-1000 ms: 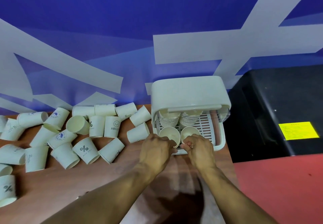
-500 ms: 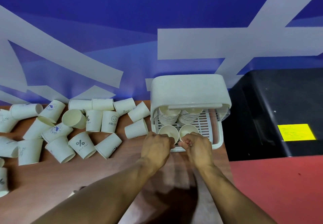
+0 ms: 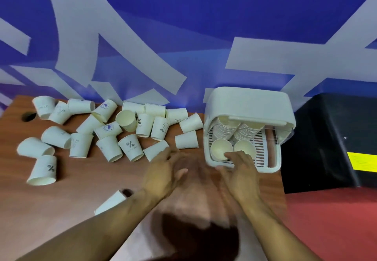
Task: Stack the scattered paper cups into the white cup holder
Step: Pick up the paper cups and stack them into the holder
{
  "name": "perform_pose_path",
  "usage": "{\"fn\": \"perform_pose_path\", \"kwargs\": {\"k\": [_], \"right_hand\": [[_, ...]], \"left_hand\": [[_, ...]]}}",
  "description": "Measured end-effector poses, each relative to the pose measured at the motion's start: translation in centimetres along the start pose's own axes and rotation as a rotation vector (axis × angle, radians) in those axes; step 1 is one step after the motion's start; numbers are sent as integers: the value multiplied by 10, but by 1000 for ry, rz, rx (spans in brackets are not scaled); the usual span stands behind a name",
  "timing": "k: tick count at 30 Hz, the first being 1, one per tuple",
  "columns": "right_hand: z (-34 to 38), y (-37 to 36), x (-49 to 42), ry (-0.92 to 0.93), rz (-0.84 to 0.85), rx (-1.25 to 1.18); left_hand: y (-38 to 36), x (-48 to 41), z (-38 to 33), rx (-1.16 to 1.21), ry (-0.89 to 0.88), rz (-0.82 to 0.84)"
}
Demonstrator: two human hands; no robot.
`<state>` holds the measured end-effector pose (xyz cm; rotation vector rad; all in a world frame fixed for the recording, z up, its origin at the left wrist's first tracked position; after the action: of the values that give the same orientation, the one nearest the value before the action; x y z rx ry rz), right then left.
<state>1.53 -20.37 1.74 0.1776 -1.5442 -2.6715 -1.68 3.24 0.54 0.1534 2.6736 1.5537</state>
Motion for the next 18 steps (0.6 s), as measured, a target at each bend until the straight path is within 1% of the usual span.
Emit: {"fn": "perform_pose_path", "kwargs": {"k": [3,5,7,10,18], "right_hand": [[35,-14,17,59,73,-33],[60,-26,28,113,144,-46],[85,-37,38,178,186,-47],[119,-52,52,245,246,-41],[199,-93,77,386,334,-38]], "left_hand": [[18,36,24,-27,93,-64],[29,58,37,-35,118,-98],[37,80,52,-31,147,-93],[48,111,74,34,264,-67],[70,174,128,91,447,-148]]}}
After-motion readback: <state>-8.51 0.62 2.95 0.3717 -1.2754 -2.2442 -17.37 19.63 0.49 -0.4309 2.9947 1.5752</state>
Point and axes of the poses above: each hand's wrist, its own x-axis away from the middle knuckle, its own y-axis out of the back of the hand, z = x × y, the point moved 1 cm from there along -x, towards the middle knuckle, and after that the axes turned 2 degrees about z, right-handed, at the moved point
